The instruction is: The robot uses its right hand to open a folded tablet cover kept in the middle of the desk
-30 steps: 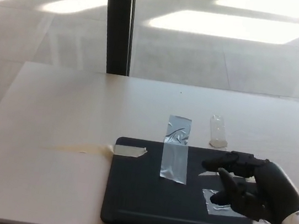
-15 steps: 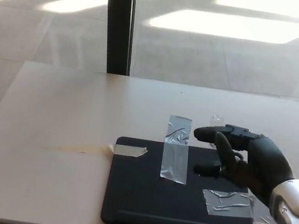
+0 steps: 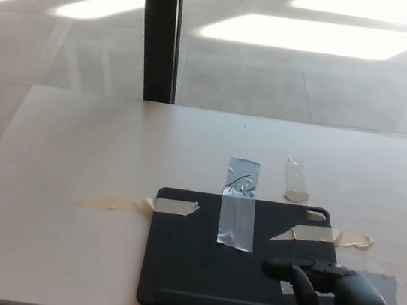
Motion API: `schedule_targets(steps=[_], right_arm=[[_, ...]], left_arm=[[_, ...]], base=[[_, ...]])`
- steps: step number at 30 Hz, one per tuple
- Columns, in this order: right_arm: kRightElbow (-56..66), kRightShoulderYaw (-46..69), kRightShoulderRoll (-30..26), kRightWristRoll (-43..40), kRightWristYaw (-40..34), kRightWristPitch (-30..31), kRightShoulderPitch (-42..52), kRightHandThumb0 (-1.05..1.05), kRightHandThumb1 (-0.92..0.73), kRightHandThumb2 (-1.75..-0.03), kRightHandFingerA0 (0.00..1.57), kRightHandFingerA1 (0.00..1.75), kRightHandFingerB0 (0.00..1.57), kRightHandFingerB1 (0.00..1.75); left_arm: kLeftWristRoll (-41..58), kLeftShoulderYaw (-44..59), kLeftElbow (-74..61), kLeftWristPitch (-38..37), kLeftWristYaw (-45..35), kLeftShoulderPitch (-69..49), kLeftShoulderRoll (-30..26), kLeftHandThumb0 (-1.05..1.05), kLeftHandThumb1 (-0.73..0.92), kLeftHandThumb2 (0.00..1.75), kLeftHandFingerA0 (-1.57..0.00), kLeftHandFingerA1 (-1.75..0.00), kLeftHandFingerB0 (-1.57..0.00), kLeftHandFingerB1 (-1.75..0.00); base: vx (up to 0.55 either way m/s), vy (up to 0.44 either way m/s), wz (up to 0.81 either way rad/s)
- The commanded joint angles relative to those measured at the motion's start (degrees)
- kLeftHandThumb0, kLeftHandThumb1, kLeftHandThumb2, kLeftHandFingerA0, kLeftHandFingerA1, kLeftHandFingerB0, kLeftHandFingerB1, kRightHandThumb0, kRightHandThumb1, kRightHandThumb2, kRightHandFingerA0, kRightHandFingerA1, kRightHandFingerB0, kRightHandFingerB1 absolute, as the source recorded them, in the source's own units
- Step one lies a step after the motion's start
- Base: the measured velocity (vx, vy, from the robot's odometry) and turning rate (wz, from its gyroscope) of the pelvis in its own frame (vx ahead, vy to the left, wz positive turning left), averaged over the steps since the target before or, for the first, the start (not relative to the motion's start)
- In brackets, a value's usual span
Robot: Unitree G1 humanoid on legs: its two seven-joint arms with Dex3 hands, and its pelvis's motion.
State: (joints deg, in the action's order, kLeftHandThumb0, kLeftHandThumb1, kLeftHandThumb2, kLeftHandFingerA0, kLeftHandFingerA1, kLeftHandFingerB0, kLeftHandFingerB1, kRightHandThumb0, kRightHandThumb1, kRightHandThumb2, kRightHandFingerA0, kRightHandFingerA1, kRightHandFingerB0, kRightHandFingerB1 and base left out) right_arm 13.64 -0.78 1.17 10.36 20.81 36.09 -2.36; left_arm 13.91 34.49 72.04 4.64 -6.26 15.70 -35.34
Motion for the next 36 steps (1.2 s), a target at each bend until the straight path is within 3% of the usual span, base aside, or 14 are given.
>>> schedule_targets(steps=[1,8,14,20,21,22,24,25,28,29,33,36], right_arm=[[2.18,0.61,-3.34,-2.62,0.3,-0.53,5.25,-0.77,-0.92,-0.71,0.77,0.56,0.66,0.49],[6.36,-0.07,-6.27,-3.19,-1.07,-3.89,12.79,-0.78,-0.92,-0.7,0.76,0.53,0.68,0.49],[8.43,2.66,-3.39,-6.47,-3.27,-2.55,18.46,-0.79,-0.92,-0.7,0.78,0.54,0.66,0.51],[16.12,3.17,-1.5,-8.24,-4.12,5.71,23.81,-0.81,-0.92,-0.71,0.78,0.54,0.65,0.5],[16.79,3.63,-1.41,-9.01,-3.89,7.8,23.53,-0.8,-0.74,-1.12,0.75,0.64,0.62,0.61],[17.93,4.59,-1.16,-10.22,-3.52,11.81,22.94,-0.85,-0.92,-0.72,0.8,0.55,0.66,0.49],[18.72,5.66,-0.87,-11.32,-3.14,15.22,22.31,-0.84,-0.92,-0.73,0.78,0.55,0.64,0.49],[19.33,6.77,-0.2,-12.49,-2.84,17.83,22.23,-0.8,-0.74,-1.13,0.73,0.63,0.62,0.61],[19.72,7.34,0.24,-12.93,-3.01,19.19,22.36,-0.8,-0.74,-1.13,0.73,0.63,0.62,0.61],[20.18,9.47,1.21,-15.11,-2.4,20.79,22.13,-0.83,-0.92,-0.7,0.77,0.54,0.63,0.49],[22.8,13.62,1.11,-16.59,-2.75,23.54,18.63,-0.83,-0.92,-0.69,0.81,0.5,0.67,0.46],[23.87,29.72,-3.85,-20.81,-4.89,25.05,3.34,-0.83,-0.92,-0.72,0.84,0.49,0.63,0.42]], left_arm=[[1.41,0.11,0.22,1.33,0.36,0.03,-1.07,-0.84,0.9,0.66,-0.74,-0.75,-0.57,-0.66],[1.58,-0.33,0.6,0.77,-0.01,-0.35,-0.86,-0.83,0.91,0.66,-0.73,-0.73,-0.55,-0.63],[2.15,0.04,0.52,1.21,0.01,-0.35,-1.51,-0.82,0.9,0.67,-0.7,-0.73,-0.55,-0.63],[1.87,-0.39,0.49,0.76,-0.47,-0.81,-1.57,-0.83,0.92,0.66,-0.71,-0.73,-0.55,-0.63],[1.94,-0.35,0.48,0.79,-0.4,-0.77,-1.59,-0.83,0.91,0.67,-0.7,-0.72,-0.54,-0.63],[2.03,-0.25,0.5,0.82,-0.26,-0.69,-1.59,-0.83,0.91,0.67,-0.69,-0.72,-0.54,-0.63],[2.1,-0.18,0.59,1.02,-0.07,-0.36,-1.54,-0.84,0.91,0.66,-0.7,-0.73,-0.55,-0.64],[1.95,-0.32,0.6,1.04,0.08,-0.43,-1.51,-0.83,0.9,0.66,-0.71,-0.73,-0.56,-0.64],[1.85,-0.4,0.56,0.93,0.15,-0.71,-1.39,-0.83,0.9,0.66,-0.71,-0.73,-0.56,-0.64],[1.79,-0.42,0.65,0.42,-0.15,-1.31,-1.18,-0.84,0.91,0.66,-0.71,-0.73,-0.56,-0.64],[1.77,-0.36,0.73,0.08,-0.34,-2.03,-1.17,-0.83,0.92,0.66,-0.73,-0.73,-0.55,-0.63],[1.49,-0.6,0.63,0.26,-0.05,-2.82,-1.28,-0.82,0.91,0.66,-0.76,-0.74,-0.56,-0.64]], base=[[0.0,0.0,0.0],[0.01,-0.002,0.02],[0.01,-0.002,-0.01],[0.0,0.0,0.0],[0.0,0.0,0.0],[0.0,0.0,0.0],[0.0,0.0,0.0],[0.0,0.0,0.0],[0.0,0.0,0.0],[0.0,0.0,0.0],[0.0,0.0,0.0],[0.0,0.0,0.0]])
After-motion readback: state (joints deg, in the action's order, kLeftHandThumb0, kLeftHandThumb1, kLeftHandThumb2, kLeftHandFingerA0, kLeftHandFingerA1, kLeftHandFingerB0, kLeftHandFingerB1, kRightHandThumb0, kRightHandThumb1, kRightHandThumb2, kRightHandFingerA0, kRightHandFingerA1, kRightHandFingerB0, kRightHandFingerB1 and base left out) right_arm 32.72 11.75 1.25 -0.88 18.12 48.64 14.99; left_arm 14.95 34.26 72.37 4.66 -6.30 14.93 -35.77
